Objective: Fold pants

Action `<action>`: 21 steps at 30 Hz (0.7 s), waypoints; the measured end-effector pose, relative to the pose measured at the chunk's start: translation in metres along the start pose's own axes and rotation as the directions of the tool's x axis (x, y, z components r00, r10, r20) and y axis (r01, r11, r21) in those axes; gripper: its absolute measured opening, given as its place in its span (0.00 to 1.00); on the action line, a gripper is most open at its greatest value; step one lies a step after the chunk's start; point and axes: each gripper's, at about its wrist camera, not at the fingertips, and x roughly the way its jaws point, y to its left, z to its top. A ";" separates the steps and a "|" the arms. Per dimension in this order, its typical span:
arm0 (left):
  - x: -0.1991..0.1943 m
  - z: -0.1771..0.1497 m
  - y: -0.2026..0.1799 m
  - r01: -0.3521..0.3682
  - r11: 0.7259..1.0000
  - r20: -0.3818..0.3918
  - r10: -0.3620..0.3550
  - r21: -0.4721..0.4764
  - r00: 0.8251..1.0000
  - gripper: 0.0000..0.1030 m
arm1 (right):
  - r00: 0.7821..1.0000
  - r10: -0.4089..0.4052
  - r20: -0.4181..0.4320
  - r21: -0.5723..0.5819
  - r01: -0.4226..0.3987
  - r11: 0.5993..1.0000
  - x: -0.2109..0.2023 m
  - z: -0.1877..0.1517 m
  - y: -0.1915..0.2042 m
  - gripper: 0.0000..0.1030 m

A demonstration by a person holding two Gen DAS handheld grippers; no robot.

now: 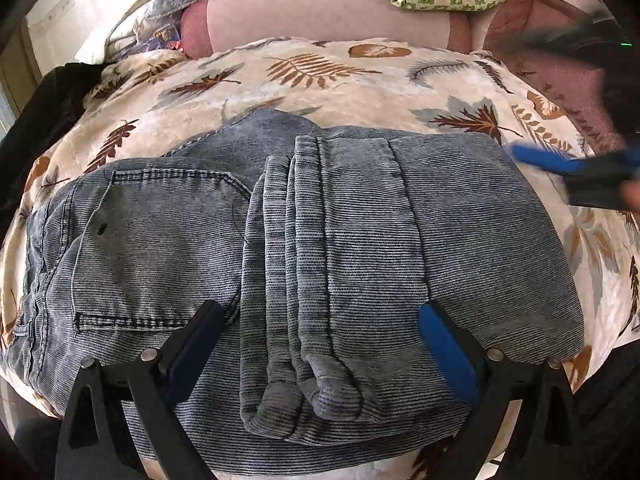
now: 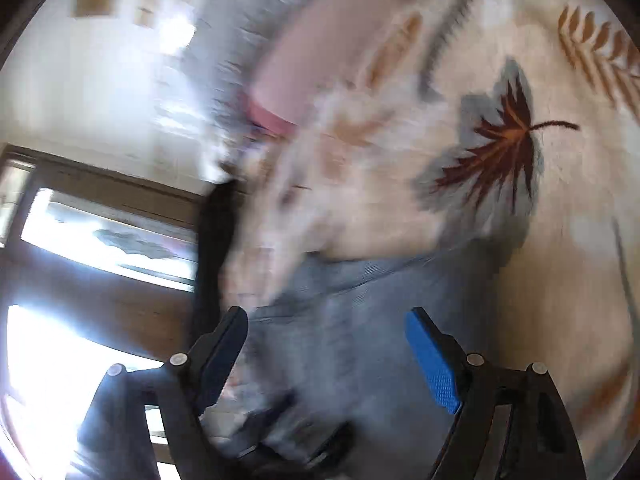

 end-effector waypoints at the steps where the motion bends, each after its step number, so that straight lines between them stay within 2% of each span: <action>1: 0.000 0.000 0.000 0.000 1.000 0.004 0.000 -0.001 1.000 0.96 | 0.998 -0.050 -0.026 0.055 0.051 0.997 0.017 0.006 -0.022 0.80; 3: -0.001 -0.004 -0.001 -0.002 1.000 0.005 0.002 0.005 1.000 0.96 | 1.000 0.012 0.005 0.089 -0.012 0.996 0.014 0.008 -0.029 0.80; 6: -0.002 -0.004 0.001 0.003 1.000 0.011 -0.003 0.003 1.000 0.96 | 0.998 -0.059 0.005 0.009 0.059 0.998 -0.004 -0.003 -0.008 0.81; 8: -0.002 -0.004 0.001 0.004 1.000 0.016 -0.004 0.003 1.000 0.96 | 0.999 -0.042 0.000 -0.042 0.042 0.998 -0.019 -0.020 0.006 0.81; 12: -0.002 -0.004 0.002 0.010 1.000 0.022 -0.011 0.004 1.000 0.96 | 1.000 -0.002 0.010 -0.023 0.002 1.000 -0.043 -0.058 0.009 0.81; 13: -0.002 -0.004 0.002 0.011 1.000 0.023 -0.011 0.004 1.000 0.96 | 1.000 -0.011 0.000 -0.017 0.011 1.000 -0.049 -0.067 0.005 0.81; 15: -0.002 -0.005 0.002 0.011 1.000 0.027 -0.011 0.004 1.000 0.96 | 0.993 -0.106 -0.054 -0.013 0.105 0.994 -0.036 -0.082 -0.009 0.82; 16: -0.002 -0.005 0.002 0.009 1.000 0.028 -0.009 0.006 1.000 0.96 | 0.991 -0.109 -0.074 -0.012 0.109 0.994 -0.028 -0.088 -0.020 0.82; 17: -0.002 -0.006 0.001 0.006 1.000 0.033 -0.006 0.010 0.999 0.96 | 0.996 -0.085 -0.035 -0.011 0.084 0.996 -0.033 -0.090 -0.022 0.82; 18: -0.003 -0.006 0.002 0.008 1.000 0.037 -0.008 0.010 0.999 0.96 | 0.996 -0.078 -0.034 0.003 0.079 0.997 -0.035 -0.089 -0.021 0.82; 21: -0.003 -0.006 0.002 0.010 1.000 0.041 -0.011 0.008 0.999 0.96 | 0.994 -0.098 -0.037 0.023 0.099 0.995 -0.041 -0.089 -0.015 0.82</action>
